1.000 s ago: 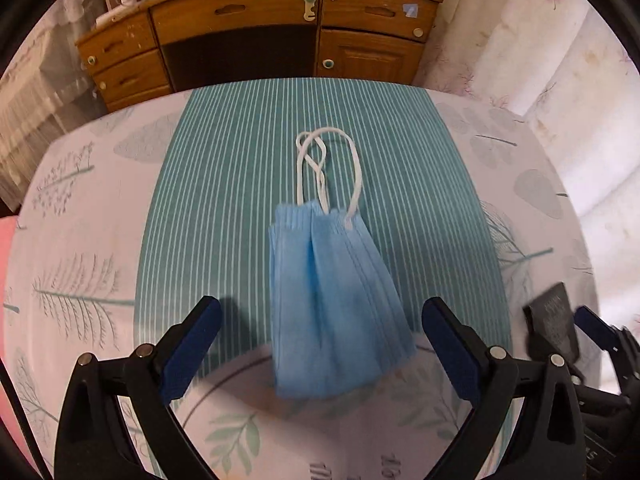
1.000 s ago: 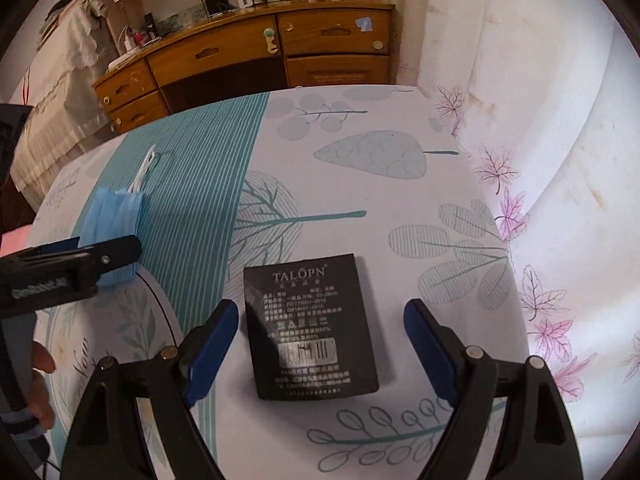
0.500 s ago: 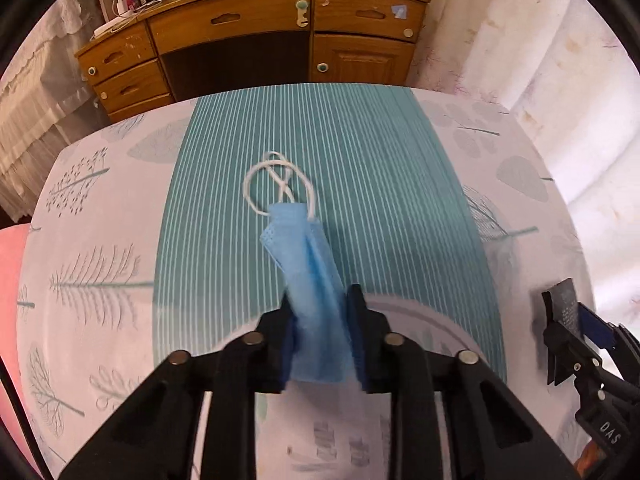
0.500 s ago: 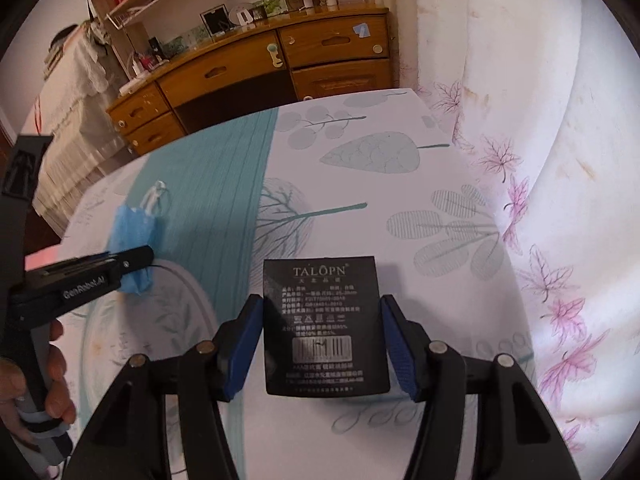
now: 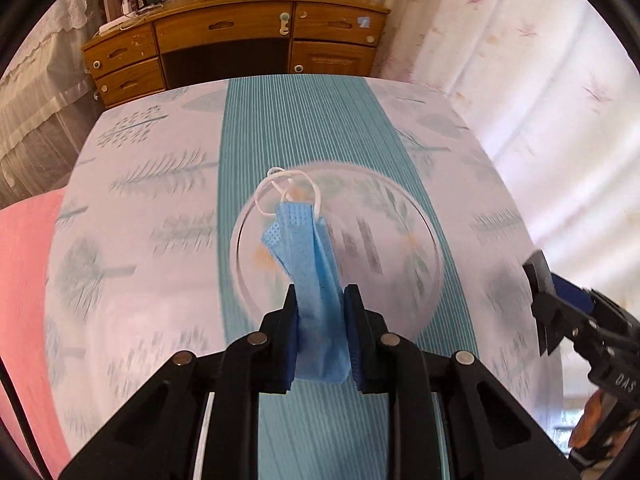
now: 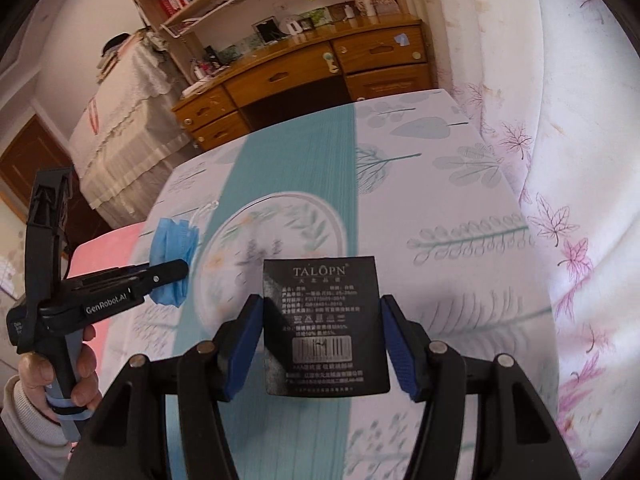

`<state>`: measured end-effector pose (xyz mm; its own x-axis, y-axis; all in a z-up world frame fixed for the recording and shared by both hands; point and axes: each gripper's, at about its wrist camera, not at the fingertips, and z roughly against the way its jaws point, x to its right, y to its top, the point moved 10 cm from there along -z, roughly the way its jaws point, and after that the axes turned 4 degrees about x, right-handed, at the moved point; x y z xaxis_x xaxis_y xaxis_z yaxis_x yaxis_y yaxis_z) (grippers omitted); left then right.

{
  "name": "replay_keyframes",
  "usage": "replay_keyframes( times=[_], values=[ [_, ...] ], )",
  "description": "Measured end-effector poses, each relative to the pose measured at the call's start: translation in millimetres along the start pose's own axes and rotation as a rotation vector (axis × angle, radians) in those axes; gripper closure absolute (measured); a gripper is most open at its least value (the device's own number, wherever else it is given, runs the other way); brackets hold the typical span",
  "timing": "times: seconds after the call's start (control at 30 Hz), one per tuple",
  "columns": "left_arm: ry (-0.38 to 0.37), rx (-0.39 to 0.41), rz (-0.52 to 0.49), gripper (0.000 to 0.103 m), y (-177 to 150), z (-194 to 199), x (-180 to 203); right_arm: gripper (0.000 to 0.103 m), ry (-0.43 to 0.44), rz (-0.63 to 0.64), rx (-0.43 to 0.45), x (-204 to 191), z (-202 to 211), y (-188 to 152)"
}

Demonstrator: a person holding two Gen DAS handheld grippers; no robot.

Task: Collect trash
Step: 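Carry the blue mask and black card over the bin and release both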

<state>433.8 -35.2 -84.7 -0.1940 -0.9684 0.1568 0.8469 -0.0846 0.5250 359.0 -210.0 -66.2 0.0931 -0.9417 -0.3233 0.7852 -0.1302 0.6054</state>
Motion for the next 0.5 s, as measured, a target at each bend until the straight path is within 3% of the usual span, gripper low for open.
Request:
replay_keyframes(
  times=[0.23, 0.5],
  values=[
    [-0.035, 0.04, -0.01, 0.084, -65.2, 74.7, 6.8, 0.044, 0.071, 0.036, 0.011, -45.7, 57.3, -50.6],
    [-0.073, 0.054, -0.013, 0.084, -143.6, 130.1, 17.1, 0.044, 0.136, 0.068, 0.031, -83.8, 112.8, -113.5]
  ],
)
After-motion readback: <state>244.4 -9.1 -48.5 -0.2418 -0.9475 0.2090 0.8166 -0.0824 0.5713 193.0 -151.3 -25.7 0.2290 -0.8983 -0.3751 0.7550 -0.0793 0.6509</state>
